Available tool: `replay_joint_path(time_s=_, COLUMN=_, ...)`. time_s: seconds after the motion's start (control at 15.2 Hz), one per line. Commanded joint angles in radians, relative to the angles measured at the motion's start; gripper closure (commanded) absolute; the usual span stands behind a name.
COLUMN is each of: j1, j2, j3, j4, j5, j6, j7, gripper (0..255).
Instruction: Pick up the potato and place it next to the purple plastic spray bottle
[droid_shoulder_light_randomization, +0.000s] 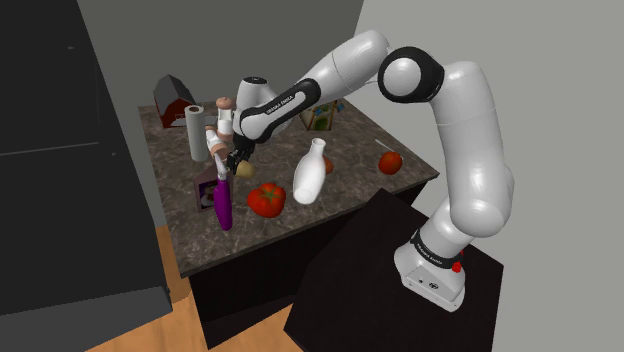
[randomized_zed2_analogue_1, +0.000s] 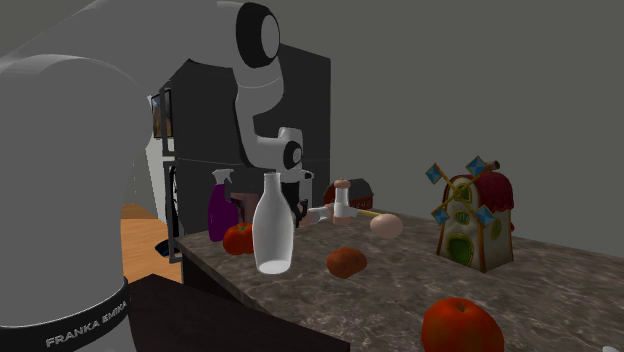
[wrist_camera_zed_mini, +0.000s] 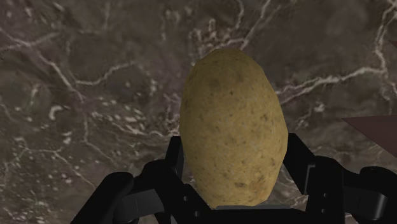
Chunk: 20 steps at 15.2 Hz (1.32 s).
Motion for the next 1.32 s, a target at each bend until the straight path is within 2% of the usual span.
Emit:
replay_joint_path(time_s=0.0, j1=-0.003, j2=-0.02, j3=0.003, j4=-0.004, j5=0.003, j6=-0.016, j7=-0.001, gripper=255)
replay_joint_path(time_s=1.25, j1=-0.023, j2=-0.187, j3=0.03, j4=0.002, j5=0.033, j6=-0.187, j7=-0.006, gripper=255)
